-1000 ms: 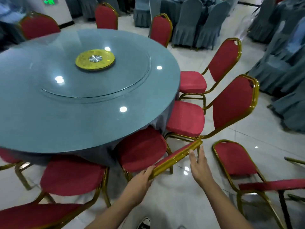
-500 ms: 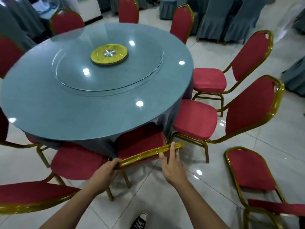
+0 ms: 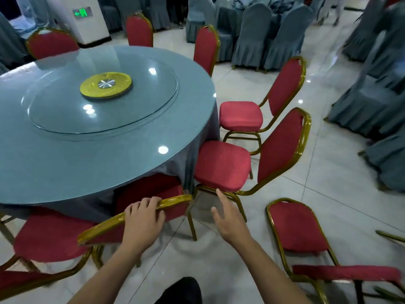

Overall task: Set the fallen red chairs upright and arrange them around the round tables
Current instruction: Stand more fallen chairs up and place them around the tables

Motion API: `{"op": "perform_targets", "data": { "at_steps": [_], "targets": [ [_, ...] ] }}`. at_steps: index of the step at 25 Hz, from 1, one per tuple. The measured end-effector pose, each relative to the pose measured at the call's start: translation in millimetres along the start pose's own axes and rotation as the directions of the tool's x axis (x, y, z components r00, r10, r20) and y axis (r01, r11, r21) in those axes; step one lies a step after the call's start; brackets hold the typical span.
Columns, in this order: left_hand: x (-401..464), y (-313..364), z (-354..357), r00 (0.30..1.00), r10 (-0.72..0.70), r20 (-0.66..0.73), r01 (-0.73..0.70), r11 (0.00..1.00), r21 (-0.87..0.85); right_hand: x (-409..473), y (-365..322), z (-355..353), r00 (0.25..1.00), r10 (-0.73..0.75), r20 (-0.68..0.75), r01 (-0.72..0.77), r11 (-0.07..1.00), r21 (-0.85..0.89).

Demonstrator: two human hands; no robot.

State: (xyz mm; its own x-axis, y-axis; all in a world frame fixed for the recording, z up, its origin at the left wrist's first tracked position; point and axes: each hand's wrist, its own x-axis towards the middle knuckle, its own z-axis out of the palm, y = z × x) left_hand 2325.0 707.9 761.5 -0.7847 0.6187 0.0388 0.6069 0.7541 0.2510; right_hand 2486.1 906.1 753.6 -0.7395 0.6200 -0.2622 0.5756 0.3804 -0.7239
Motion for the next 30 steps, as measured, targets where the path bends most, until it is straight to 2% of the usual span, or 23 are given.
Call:
{"op": "perform_targets", "data": {
  "at_steps": [5, 10, 16, 21, 24, 27, 30],
  "targets": [
    [33, 98, 32, 0.981, 0.167, 0.094, -0.156, 0.981, -0.113, 28, 49, -88, 0.989, -0.019, -0.149, 0.018, 1.0, -0.011],
    [82, 197, 64, 0.95, 0.237, 0.202, -0.2, 0.962, -0.184, 78, 86, -193, 0.942, 0.021, -0.336, -0.035, 0.999, -0.036],
    [153, 329, 74, 0.91, 0.365, 0.194, -0.292, 0.9, -0.324, 144, 128, -301, 0.904, 0.028, -0.426, -0.05, 0.998, -0.04],
    [193, 401, 79, 0.888, 0.426, 0.175, -0.346, 0.869, -0.354, 199, 155, -344, 0.922, 0.058, -0.382, -0.072, 0.997, -0.023],
    [213, 435, 82, 0.901, 0.401, 0.168, -0.322, 0.875, -0.36, 255, 171, -369, 0.948, 0.042, -0.316, -0.055, 0.998, -0.034],
    [232, 474, 97, 0.906, 0.352, 0.233, -0.239, 0.882, -0.406, 313, 184, -392, 0.972, 0.03, -0.232, -0.044, 0.998, -0.054],
    [256, 518, 116, 0.873, 0.296, 0.389, -0.128, 0.906, -0.403, 366, 196, -419, 0.992, 0.028, -0.122, -0.037, 0.997, -0.071]
  ]
}}
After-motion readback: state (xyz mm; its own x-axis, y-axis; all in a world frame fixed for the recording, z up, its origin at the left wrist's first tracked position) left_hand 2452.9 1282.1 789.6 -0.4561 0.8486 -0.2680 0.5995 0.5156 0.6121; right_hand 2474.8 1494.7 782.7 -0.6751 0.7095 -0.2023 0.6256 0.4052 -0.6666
